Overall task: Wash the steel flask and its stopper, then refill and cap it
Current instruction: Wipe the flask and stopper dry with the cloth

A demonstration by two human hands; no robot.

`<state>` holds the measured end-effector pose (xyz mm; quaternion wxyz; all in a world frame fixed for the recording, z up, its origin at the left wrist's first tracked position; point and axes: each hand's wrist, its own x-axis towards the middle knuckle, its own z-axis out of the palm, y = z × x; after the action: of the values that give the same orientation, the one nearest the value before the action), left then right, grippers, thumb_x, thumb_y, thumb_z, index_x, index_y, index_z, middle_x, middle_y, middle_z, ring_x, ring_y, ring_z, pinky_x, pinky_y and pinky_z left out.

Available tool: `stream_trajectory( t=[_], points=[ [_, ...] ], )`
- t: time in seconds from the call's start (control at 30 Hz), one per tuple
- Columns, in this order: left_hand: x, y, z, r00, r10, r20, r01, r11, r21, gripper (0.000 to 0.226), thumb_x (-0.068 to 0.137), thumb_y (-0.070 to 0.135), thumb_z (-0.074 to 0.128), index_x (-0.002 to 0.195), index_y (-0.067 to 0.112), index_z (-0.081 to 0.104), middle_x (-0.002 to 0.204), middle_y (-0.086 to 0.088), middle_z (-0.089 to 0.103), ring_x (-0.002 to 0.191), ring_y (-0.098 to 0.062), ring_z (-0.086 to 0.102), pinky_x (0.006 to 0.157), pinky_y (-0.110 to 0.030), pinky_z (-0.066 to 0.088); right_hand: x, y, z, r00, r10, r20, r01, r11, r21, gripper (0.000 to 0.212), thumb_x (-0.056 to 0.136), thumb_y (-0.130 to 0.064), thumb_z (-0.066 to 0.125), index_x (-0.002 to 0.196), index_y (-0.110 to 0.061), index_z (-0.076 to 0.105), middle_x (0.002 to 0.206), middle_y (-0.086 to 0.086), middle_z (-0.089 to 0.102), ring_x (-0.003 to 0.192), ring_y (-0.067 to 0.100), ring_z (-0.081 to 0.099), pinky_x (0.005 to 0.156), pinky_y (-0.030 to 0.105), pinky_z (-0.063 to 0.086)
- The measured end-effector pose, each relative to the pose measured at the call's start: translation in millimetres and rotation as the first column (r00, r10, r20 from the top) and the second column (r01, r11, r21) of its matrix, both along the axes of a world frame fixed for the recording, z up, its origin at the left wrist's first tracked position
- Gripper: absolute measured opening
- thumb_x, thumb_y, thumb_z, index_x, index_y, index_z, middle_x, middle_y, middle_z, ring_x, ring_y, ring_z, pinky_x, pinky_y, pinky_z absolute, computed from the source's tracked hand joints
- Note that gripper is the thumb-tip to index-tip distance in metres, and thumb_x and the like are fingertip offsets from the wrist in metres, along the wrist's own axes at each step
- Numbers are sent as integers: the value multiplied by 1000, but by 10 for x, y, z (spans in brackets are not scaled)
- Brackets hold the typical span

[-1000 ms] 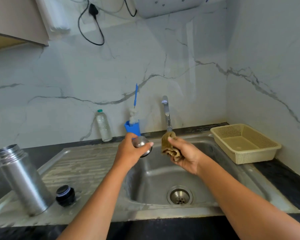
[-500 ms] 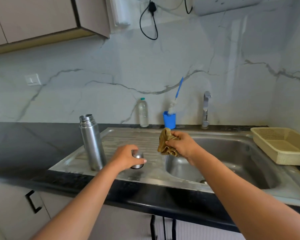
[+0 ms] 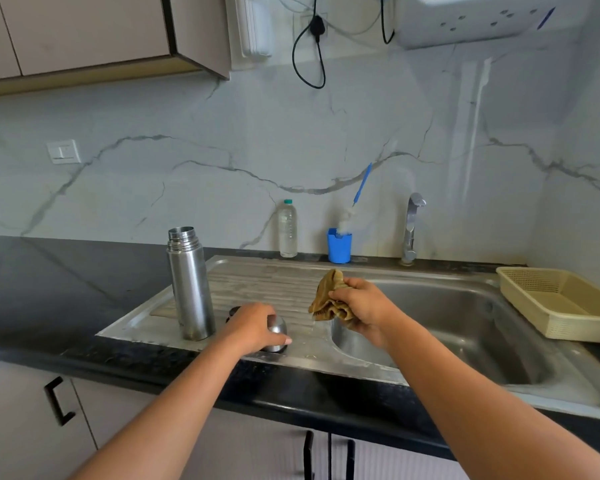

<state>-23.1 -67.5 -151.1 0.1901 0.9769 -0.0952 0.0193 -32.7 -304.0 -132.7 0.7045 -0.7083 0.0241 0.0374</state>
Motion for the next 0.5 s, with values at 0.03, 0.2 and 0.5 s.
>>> stream_trajectory(
  t=[0.03,0.2,0.5],
  points=[
    [-9,-3,13,1000,-1,-6,1,1000,16,40,80,52,85,95,24,61,102,5,64,84,-8,57,65,-24,43,-6,-12,5,1000,3,-6,-3,1000,21,29,97,-15,62,126,-21,65,103,12,74,83,18,63,75,30,51],
    [-132,-234,128,997,-7,72,18,987,-159,71,90,63,67,144,18,57,147,-2,56,134,-20,53,109,-36,45,-70,-106,53,999,-21,-34,26,991,130,25,99,-16,58,121,-15,69,104,18,75,80,19,61,59,26,46],
    [-300,-1349,235,815,-424,-394,-337,205,-919,73,87,67,68,130,9,64,116,-19,76,114,-34,71,97,-47,58,-384,-512,224,999,26,-34,-8,901,435,31,102,-21,52,121,-2,68,109,20,74,90,28,72,82,38,57]
  ],
)
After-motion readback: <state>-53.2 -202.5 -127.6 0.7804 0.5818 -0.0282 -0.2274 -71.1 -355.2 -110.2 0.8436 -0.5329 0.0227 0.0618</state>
